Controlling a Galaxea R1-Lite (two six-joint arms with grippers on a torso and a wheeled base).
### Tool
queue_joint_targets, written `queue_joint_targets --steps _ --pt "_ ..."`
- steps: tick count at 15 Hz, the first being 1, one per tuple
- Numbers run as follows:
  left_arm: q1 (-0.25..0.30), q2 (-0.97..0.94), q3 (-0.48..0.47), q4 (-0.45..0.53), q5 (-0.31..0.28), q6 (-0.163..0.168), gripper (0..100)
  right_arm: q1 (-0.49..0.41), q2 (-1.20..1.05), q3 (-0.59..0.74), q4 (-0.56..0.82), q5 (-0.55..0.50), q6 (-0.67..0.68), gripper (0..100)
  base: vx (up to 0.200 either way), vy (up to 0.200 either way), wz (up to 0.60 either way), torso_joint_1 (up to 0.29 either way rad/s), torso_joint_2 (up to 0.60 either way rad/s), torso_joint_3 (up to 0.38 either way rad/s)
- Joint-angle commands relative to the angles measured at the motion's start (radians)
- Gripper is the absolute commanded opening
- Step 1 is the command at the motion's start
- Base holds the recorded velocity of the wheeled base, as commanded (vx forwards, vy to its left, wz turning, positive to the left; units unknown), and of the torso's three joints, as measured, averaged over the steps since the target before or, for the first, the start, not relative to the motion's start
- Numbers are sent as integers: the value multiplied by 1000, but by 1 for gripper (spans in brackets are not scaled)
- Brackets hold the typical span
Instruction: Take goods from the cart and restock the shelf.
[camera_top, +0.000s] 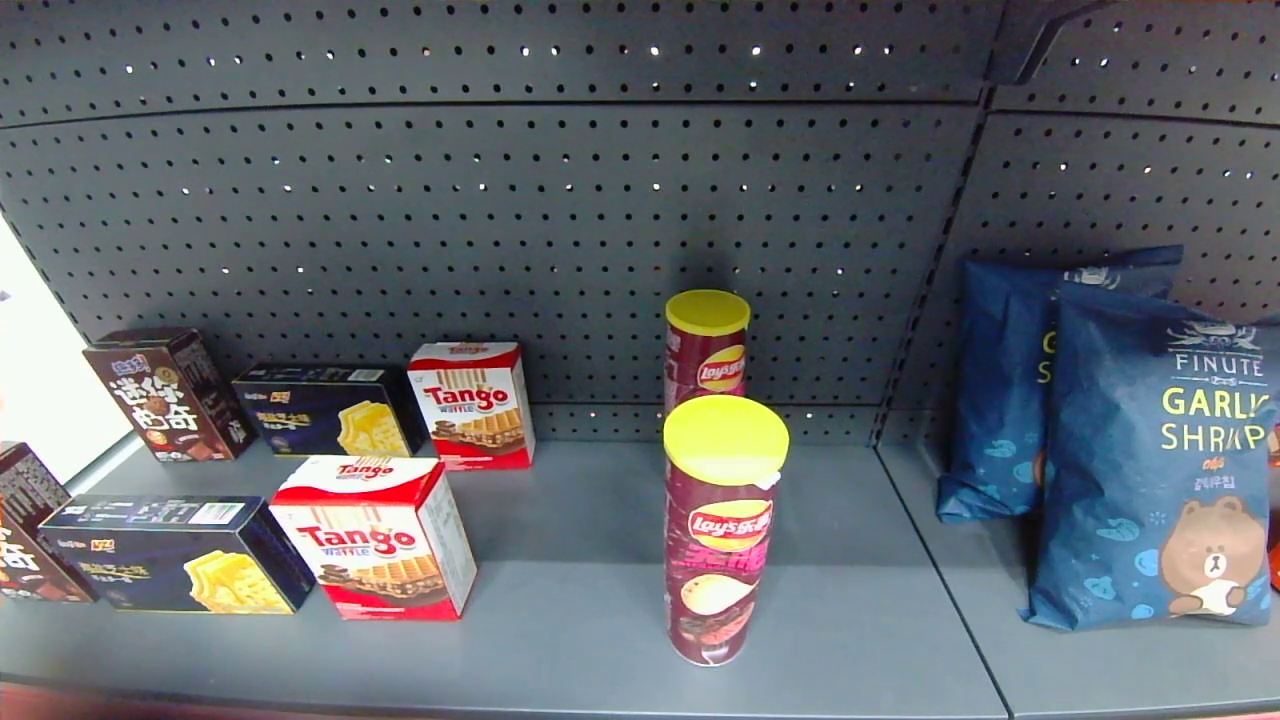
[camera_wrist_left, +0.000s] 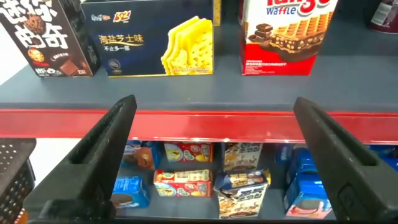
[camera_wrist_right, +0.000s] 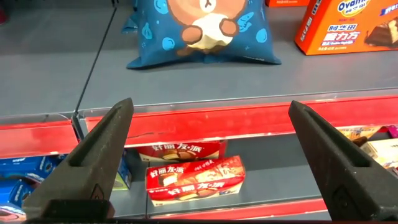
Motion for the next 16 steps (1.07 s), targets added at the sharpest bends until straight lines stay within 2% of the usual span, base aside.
queue_joint_targets --steps 1,4,5,6,8,13,14,16 --pt "0 3 0 -1 -2 1 100 46 9 -1 2 0 0 100 0 0 0 0 0 0" --pt "0 3 0 -1 -2 -5 100 62 7 -1 3 -1 0 100 0 0 0 0 0 0" --pt "0 3 0 -1 -1 -13 100 160 -13 -1 3 -1 0 100 0 0 0 0 0 0" --pt "0 3 0 -1 -2 -13 100 177 -31 1 -2 -1 0 100 0 0 0 0 0 0" --pt "0 3 0 -1 -2 -13 100 148 -82 1 -6 -4 4 100 0 0 0 0 0 0" --pt "0 3 0 -1 -5 -14 100 148 -82 1 -3 -3 4 100 0 0 0 0 0 0" --pt "0 2 0 -1 -7 0 100 148 -82 1 -3 -1 4 100 0 0 0 0 0 0" --pt "0 2 0 -1 -2 0 100 148 -82 1 -3 0 4 100 -200 0 0 2 2 5"
